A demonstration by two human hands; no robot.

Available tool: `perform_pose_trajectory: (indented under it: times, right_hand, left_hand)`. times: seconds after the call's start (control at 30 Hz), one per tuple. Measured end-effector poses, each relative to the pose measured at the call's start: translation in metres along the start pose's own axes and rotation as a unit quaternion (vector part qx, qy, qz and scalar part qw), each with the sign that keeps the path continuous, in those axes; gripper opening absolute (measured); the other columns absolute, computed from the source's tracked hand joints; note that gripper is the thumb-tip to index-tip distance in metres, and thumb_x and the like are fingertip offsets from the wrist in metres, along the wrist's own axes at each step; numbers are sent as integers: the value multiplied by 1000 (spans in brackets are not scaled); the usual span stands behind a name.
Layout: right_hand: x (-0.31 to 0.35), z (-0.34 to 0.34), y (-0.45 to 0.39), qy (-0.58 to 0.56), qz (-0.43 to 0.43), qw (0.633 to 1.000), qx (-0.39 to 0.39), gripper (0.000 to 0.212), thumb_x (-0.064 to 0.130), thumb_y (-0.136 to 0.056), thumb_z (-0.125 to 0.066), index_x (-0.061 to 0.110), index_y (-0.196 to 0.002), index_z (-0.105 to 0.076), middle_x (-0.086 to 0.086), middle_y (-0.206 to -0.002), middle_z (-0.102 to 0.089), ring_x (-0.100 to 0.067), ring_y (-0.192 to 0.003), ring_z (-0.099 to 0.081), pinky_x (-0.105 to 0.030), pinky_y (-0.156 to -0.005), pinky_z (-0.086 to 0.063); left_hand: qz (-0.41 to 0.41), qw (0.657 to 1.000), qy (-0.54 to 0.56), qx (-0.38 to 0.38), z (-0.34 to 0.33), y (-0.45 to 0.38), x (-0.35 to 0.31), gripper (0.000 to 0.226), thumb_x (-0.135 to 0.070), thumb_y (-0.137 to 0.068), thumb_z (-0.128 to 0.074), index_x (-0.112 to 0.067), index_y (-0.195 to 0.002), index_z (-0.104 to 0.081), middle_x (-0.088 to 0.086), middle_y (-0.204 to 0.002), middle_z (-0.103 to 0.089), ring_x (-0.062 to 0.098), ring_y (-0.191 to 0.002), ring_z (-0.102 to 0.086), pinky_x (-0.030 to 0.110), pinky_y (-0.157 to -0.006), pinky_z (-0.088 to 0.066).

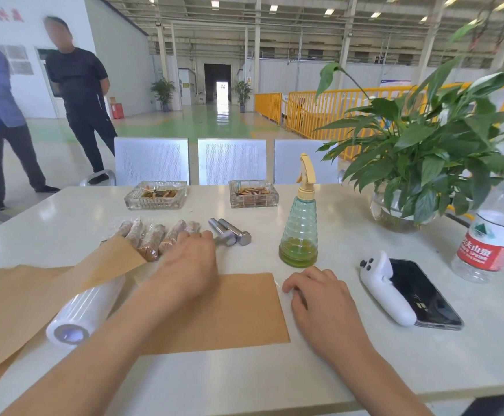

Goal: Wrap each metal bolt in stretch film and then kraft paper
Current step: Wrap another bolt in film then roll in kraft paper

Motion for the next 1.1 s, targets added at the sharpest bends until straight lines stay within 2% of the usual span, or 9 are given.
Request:
perform_pose_trajectory:
  times: [0.13,0.27,0.4,0.6,0.8,0.9,1.1]
  right_hand:
    - [1,-1,-1,-7,-2,1000,-5,29,22,-101,-46,41,-112,-64,20,-112,-55,-9,-105,-47,-30,-92,-37]
    - [2,-1,0,-4,0,1000,-8,28,22,-101,-46,41,-112,-64,20,-112,-55,-10,-105,-47,-30,-91,-37]
    - [1,-2,-1,0,-1,1000,-8,27,22,-101,-47,40,-111,-64,20,-112,-56,-10,-106,-47,-31,-92,-38]
    - [0,-4,0,0,3,1000,-13,26,22,-100,-48,40,-109,-65,20,-108,-56,-10,-102,-48,-32,-91,-39]
    - [-1,-5,0,-1,4,1000,-14,26,22,-100,-48,40,-109,-65,21,-107,-54,-9,-101,-47,-32,-90,-38]
    - [0,-5,1,-2,7,1000,-15,26,21,-100,-49,40,-109,-65,20,-108,-55,-10,-101,-48,-32,-91,-39]
    - [-1,-3,2,-1,6,1000,-16,26,22,-101,-48,39,-109,-66,19,-109,-56,-11,-102,-48,-33,-92,-41]
  left_hand:
    - [-178,975,120,-53,2,48,19,27,-19,-104,-42,-27,-127,-54,-7,-113,-52,16,-105,-39,37,-98,-39]
    - [-236,953,171,-77,-10,84,31,33,-38,-104,-31,-33,-125,-57,-18,-104,-51,12,-96,-44,39,-85,-45]
    - [-238,950,181,-89,-19,91,39,30,-32,-103,-39,-34,-127,-59,-19,-105,-53,11,-96,-45,35,-88,-44]
    - [-225,950,199,-90,-28,92,48,28,-27,-102,-48,-40,-126,-58,-22,-108,-52,12,-101,-45,36,-91,-44]
    - [-214,949,212,-97,-35,90,49,27,-26,-102,-55,-44,-123,-58,-25,-108,-52,8,-101,-45,31,-92,-42]
    - [-205,949,217,-101,-36,89,50,22,-33,-100,-52,-43,-118,-59,-25,-104,-53,6,-100,-46,31,-90,-42]
    - [-205,948,225,-99,-36,89,50,24,-33,-102,-55,-47,-122,-58,-25,-105,-50,1,-98,-45,19,-89,-36]
Point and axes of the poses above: each hand's wrist, its own y-axis away from the middle knuckle, its own z-axis out of the back of the hand, x = y × z, the point moved 3 cm from there along -y, towards the middle knuckle
